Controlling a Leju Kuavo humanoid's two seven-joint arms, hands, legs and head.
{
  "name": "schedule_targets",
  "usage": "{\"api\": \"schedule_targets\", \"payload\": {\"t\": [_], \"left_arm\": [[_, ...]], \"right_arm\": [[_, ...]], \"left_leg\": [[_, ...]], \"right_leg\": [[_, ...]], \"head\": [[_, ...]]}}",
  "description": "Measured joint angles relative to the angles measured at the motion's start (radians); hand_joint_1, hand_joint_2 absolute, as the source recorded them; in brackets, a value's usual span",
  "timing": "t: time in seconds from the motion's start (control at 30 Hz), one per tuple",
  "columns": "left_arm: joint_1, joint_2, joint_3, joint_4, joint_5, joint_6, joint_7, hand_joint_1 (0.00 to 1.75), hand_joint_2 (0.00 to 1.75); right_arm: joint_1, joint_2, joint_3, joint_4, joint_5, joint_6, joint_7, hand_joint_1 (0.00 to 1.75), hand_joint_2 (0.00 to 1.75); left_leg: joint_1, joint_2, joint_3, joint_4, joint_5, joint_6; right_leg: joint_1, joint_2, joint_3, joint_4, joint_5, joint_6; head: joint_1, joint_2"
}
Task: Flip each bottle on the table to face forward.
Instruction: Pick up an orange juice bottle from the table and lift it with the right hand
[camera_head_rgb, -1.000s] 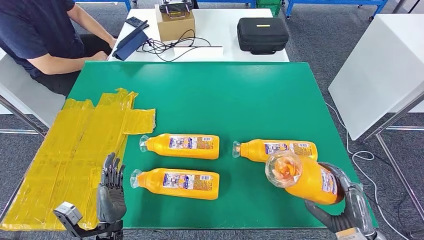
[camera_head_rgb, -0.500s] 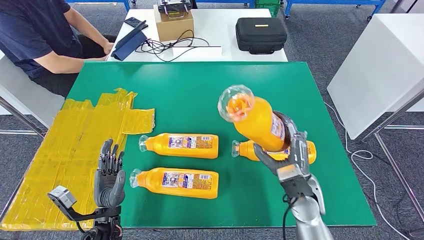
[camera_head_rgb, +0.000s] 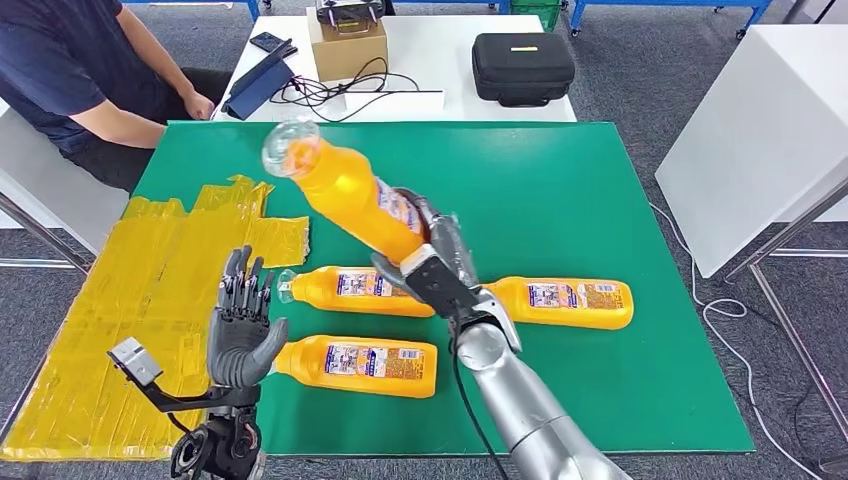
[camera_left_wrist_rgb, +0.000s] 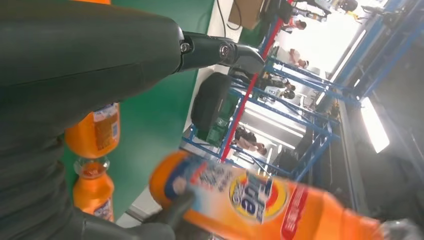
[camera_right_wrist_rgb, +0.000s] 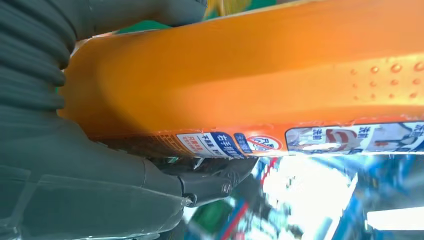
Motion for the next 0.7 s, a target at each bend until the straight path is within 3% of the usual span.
{"api": "schedule_targets", "payload": {"t": [0.4, 0.7], "left_arm": [[-0.015, 0.038, -0.071, -0.004, 0.039, 0.023, -0.011, 0.00, 1.75], [0.029, 0.053, -0.061, -0.029, 0.055, 0.024, -0.016, 0.00, 1.75]], "right_arm": [[-0.064, 0.044, 0.379, 0.105, -0.169, -0.006, 0.125, 1.75, 1.75], [-0.053, 0.045, 0.592, 0.143, -0.124, 0.001, 0.156, 1.75, 1.75]], "left_leg": [[0.000, 0.000, -0.003, 0.000, 0.000, 0.000], [0.000, 0.001, -0.004, 0.000, 0.000, 0.000]], "right_leg": [[0.000, 0.000, -0.004, 0.000, 0.000, 0.000], [0.000, 0.000, -0.006, 0.000, 0.000, 0.000]], "head": [[0.000, 0.000], [0.000, 0.000]]}}
